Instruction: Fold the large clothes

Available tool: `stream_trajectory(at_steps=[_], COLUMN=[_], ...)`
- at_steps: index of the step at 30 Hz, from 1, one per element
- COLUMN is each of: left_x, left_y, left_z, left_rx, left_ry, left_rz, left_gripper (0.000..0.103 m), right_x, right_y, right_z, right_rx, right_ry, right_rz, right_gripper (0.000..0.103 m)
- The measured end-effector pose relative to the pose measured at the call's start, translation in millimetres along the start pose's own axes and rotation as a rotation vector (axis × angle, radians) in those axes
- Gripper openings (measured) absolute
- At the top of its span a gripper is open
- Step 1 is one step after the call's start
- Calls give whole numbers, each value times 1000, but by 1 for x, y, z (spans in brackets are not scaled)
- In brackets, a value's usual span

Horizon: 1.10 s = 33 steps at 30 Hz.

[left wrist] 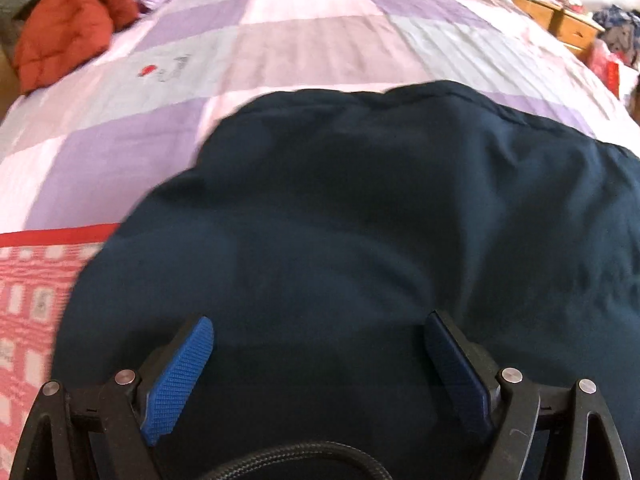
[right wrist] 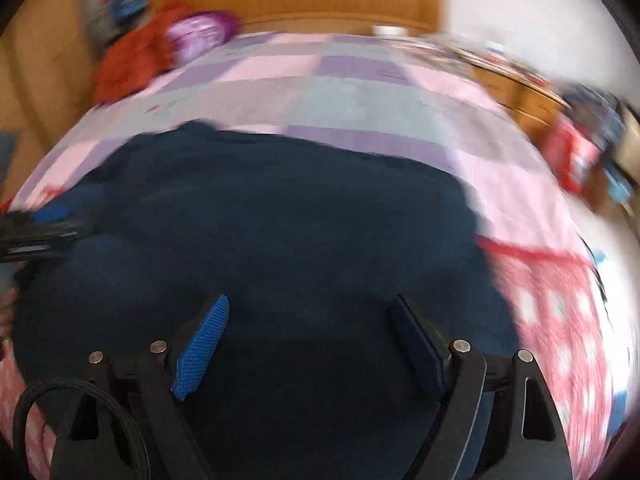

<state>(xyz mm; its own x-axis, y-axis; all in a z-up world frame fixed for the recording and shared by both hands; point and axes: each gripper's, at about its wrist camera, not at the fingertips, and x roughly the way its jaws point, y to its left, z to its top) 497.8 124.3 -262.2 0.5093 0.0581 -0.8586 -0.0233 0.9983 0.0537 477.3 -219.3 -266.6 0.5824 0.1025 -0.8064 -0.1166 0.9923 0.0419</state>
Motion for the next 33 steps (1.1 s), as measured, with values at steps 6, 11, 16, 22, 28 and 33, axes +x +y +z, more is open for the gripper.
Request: stream_trajectory(at_steps=[6,11,16,22,28,33], left_x=[-50,-60,-54,-53,-53,-54], left_y=[-5,-33,10,54,55,100], left_z=[-38,-85,-106,-114,-129,-142], left_rx=[-46,-6,-63,-119,-89,-178], left_ry=[-62,-60,-52,-16,-11,24], left_rz=[-42,-60,-11,86,121,192], left_gripper=[89,89,92,92,92,92], right_x=[-50,-65,-65,-79,-76,-94], right_y=[-14,65,1,-70,-36,-103], right_z=[-25,-67,-103,-129,-152,-182], right_rx=[71,-155,-11,135,-28,234], right_ry=[-70,-55,-9,56,98,137], right_rz=[-38,80,-26,-165,-161,-244], right_gripper=[86,86,86,86,86,86])
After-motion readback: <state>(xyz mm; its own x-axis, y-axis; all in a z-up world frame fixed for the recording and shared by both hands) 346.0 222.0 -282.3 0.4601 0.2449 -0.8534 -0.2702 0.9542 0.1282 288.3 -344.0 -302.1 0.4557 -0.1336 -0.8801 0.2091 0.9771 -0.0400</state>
